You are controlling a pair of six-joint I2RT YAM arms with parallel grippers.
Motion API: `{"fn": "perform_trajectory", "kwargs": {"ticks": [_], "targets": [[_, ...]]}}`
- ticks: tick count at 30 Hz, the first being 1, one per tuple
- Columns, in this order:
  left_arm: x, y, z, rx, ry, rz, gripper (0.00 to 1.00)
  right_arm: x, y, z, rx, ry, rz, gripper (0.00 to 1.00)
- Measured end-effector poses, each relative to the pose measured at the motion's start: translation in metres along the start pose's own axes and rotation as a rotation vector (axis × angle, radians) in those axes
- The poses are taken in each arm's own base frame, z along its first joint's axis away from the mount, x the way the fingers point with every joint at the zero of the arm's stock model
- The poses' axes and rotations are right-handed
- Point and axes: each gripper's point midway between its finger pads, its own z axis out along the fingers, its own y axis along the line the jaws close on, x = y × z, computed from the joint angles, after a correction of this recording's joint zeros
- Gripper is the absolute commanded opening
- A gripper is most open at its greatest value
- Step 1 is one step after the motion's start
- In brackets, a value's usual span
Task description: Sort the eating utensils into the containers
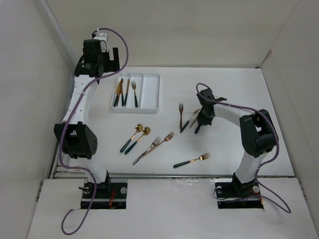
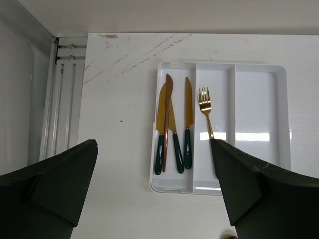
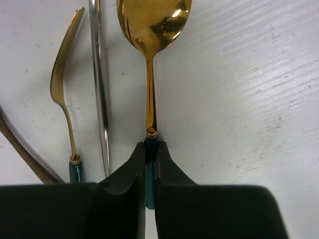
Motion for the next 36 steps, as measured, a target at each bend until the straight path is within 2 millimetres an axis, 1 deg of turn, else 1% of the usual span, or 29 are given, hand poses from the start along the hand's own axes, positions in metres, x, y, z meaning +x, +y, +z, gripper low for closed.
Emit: {"fn": "perform_trajectory", "kwargs": {"ticks": [6,10,11,12,15,18,19,21,22,23,25,27,29,31,32,34,36], "targets": [[0.004,-0.007,-0.001,0.04,0.017,0.005,1.0,-0.003,-0.003,0.001,0.001,-0.002,0.028,0.0],[0.008,-0.015,-0.002,0.089,0.031,0.008,1.0,0.001,-0.01,-0.004,-0.009,-0.01,0.02,0.0],[0.009,-0.018,-0.003,0.108,0.035,0.009,0.98,0.002,-0.012,-0.007,-0.012,-0.013,0.016,0.0],[0.01,-0.022,-0.003,0.13,0.039,0.011,0.95,0.002,-0.012,-0.011,-0.022,-0.022,0.011,0.0],[0.014,-0.039,-0.006,0.234,0.052,0.017,0.92,-0.008,-0.008,-0.03,-0.067,-0.074,-0.002,0.0],[0.024,-0.065,-0.014,0.371,0.086,0.034,0.91,-0.028,0.005,-0.061,-0.15,-0.169,0.0,0.0],[0.029,-0.077,-0.019,0.429,0.101,0.051,0.91,-0.035,0.011,-0.073,-0.185,-0.205,0.002,0.0],[0.039,-0.11,-0.032,0.571,0.13,0.088,0.96,-0.046,0.023,-0.097,-0.258,-0.273,0.007,0.0],[0.044,-0.129,-0.041,0.651,0.145,0.108,0.98,-0.052,0.032,-0.111,-0.299,-0.307,0.007,0.0],[0.051,-0.15,-0.053,0.744,0.16,0.132,0.98,-0.057,0.044,-0.125,-0.345,-0.338,0.003,0.0],[0.061,-0.189,-0.075,0.905,0.182,0.171,0.99,-0.065,0.073,-0.153,-0.437,-0.386,-0.008,0.0],[0.073,-0.224,-0.098,1.047,0.206,0.207,0.99,-0.074,0.106,-0.181,-0.534,-0.427,-0.017,0.0],[0.085,-0.251,-0.115,1.152,0.231,0.237,0.99,-0.078,0.133,-0.204,-0.611,-0.453,-0.028,0.0],[0.095,-0.268,-0.125,1.216,0.254,0.254,0.99,-0.079,0.155,-0.222,-0.674,-0.471,-0.037,0.0],[0.099,-0.273,-0.127,1.232,0.264,0.257,0.99,-0.078,0.163,-0.229,-0.699,-0.476,-0.042,0.0],[0.102,-0.277,-0.127,1.24,0.274,0.259,0.99,-0.074,0.174,-0.238,-0.734,-0.476,-0.051,0.0],[0.102,-0.276,-0.125,1.232,0.277,0.255,0.99,-0.07,0.179,-0.242,-0.754,-0.469,-0.056,0.0]]}}
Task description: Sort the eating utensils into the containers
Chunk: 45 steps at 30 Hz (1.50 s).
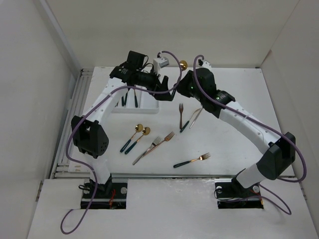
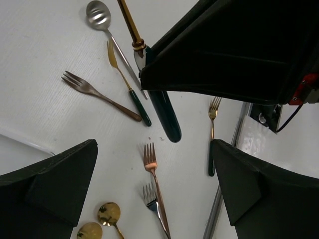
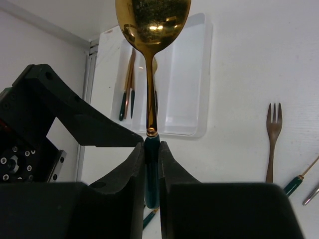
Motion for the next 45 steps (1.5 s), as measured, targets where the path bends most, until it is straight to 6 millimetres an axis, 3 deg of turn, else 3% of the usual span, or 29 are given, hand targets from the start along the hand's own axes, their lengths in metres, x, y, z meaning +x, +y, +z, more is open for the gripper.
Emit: {"fn": "perform_trajectory", "kwargs": {"ticks": [7,12,16,17,21,23,27,28,29,32,35,38,40,45], "targets": [[-0.004,0.005,-0.003,-0.011,-0.017,-0.004,0.97,0.009,0.007,0.001,-0.024,0.03,0.006,0.0],[0.0,0.008,0.002,-0.016,-0.016,-0.011,0.84,0.026,0.018,0.005,-0.06,0.084,0.012,0.0],[0.003,0.009,0.004,-0.02,-0.008,-0.027,0.63,0.032,0.023,0.006,-0.077,0.104,0.02,0.0],[0.003,0.009,0.004,-0.022,-0.008,-0.028,0.5,0.032,0.024,0.006,-0.08,0.106,0.022,0.0],[0.006,0.009,0.005,-0.017,-0.006,-0.046,0.23,0.032,0.026,0.005,-0.089,0.108,0.033,0.0],[0.006,0.007,0.006,-0.013,-0.003,-0.052,0.02,0.032,0.025,0.006,-0.085,0.109,0.036,0.0],[0.008,0.013,0.007,-0.048,0.0,-0.076,0.0,0.034,0.024,0.01,-0.081,0.112,0.036,0.01],[0.009,0.015,0.008,-0.057,0.003,-0.083,0.0,0.035,0.024,0.013,-0.08,0.117,0.036,0.1],[0.01,0.019,0.007,-0.074,0.004,-0.096,0.0,0.036,0.022,0.016,-0.078,0.124,0.037,0.3],[0.015,0.041,0.007,-0.142,0.006,-0.149,0.0,0.034,0.016,0.028,-0.088,0.146,0.06,0.54],[0.026,0.087,0.007,-0.259,0.018,-0.24,0.0,0.024,0.0,0.034,-0.07,0.138,0.08,0.58],[0.043,0.15,0.011,-0.378,0.042,-0.333,0.0,0.013,-0.024,0.03,-0.019,0.103,0.096,0.62],[0.064,0.191,0.017,-0.448,0.069,-0.4,0.0,0.01,-0.041,0.025,0.027,0.082,0.1,0.63],[0.11,0.234,0.033,-0.532,0.147,-0.503,0.0,0.008,-0.079,0.026,0.168,0.069,0.091,0.59]]}}
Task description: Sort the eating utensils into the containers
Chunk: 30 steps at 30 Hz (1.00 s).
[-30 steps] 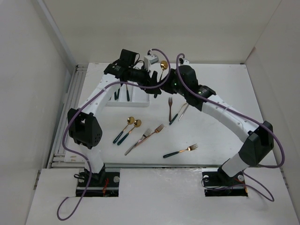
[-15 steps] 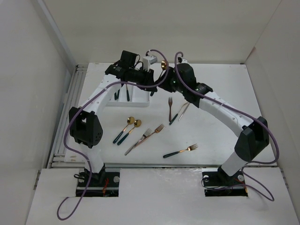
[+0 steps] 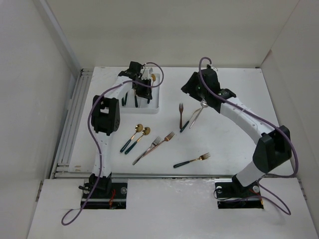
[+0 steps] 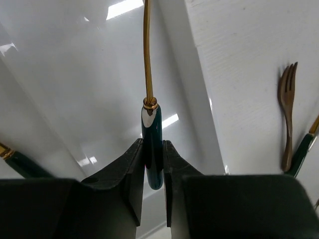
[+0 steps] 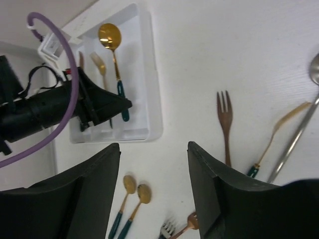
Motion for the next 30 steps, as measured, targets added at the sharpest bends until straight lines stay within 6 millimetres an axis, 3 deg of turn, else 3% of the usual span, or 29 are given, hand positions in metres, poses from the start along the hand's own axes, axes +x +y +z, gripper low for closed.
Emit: {"fn": "perform_trajectory", "kwargs": {"ticks": [3,4,7,10,13,17,21,27,30], "targets": [[0.001,0.005,0.011,-0.017,0.005,-0.014,0.0,0.008,-0.019,0.016,0.074,0.03,-0.01,0.51],[0.001,0.005,0.012,-0.019,0.004,-0.017,0.0,0.013,-0.03,0.024,0.111,0.049,-0.013,0.44],[-0.004,0.004,0.012,-0.018,-0.01,-0.019,0.24,0.04,-0.071,0.047,0.243,0.128,-0.027,0.35],[-0.009,0.005,0.012,-0.017,-0.027,-0.027,0.3,0.068,-0.108,0.057,0.367,0.212,-0.047,0.32],[-0.011,0.007,0.011,-0.019,-0.033,-0.043,0.32,0.083,-0.128,0.056,0.445,0.256,-0.06,0.32],[-0.013,0.009,0.011,-0.025,-0.043,-0.053,0.46,0.084,-0.138,0.053,0.488,0.251,-0.066,0.39],[-0.013,0.012,0.01,-0.033,-0.041,-0.052,0.53,0.087,-0.152,0.051,0.528,0.249,-0.064,0.41],[-0.009,0.014,0.006,-0.05,-0.026,-0.027,0.56,0.078,-0.174,0.049,0.58,0.241,-0.042,0.41],[-0.014,0.01,-0.005,-0.054,-0.039,-0.005,0.56,0.073,-0.186,0.052,0.6,0.246,-0.049,0.41]]}}
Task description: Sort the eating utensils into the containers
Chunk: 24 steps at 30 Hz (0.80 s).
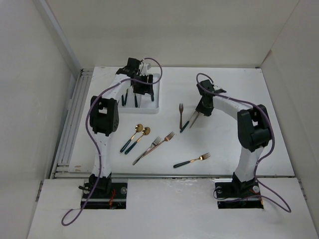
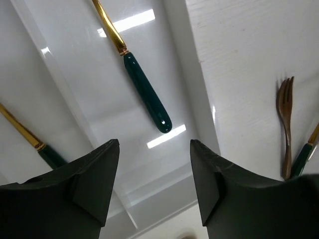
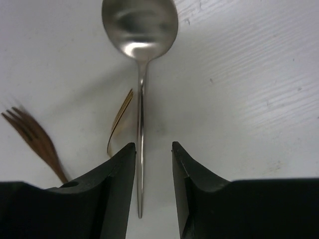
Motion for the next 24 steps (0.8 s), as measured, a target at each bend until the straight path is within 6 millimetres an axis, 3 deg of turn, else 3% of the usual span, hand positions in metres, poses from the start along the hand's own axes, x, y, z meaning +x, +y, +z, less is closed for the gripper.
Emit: {"fn": "perform_trajectory", "kwargs": {"ticks": [5,9,14,19,24], "targets": [[-0.024,-0.014,-0.031,0.009,-0.074,0.043,0.56,-0.001,0.0,0.026,0.031,0.028,-0.048,0.41],[-0.04,-0.024,-0.051,0.018,-0.128,0.065,0.56,-0.005,0.009,0.029,0.014,0.034,-0.096,0.41],[-0.042,-0.025,-0.056,0.018,-0.134,0.067,0.56,-0.004,0.008,0.029,0.028,0.057,-0.134,0.27],[-0.041,-0.02,-0.058,0.012,-0.131,0.057,0.56,-0.001,0.005,0.028,0.03,0.074,-0.152,0.0],[-0.04,-0.017,-0.06,0.014,-0.127,0.056,0.58,0.001,-0.001,0.026,0.026,0.08,-0.138,0.0]]}}
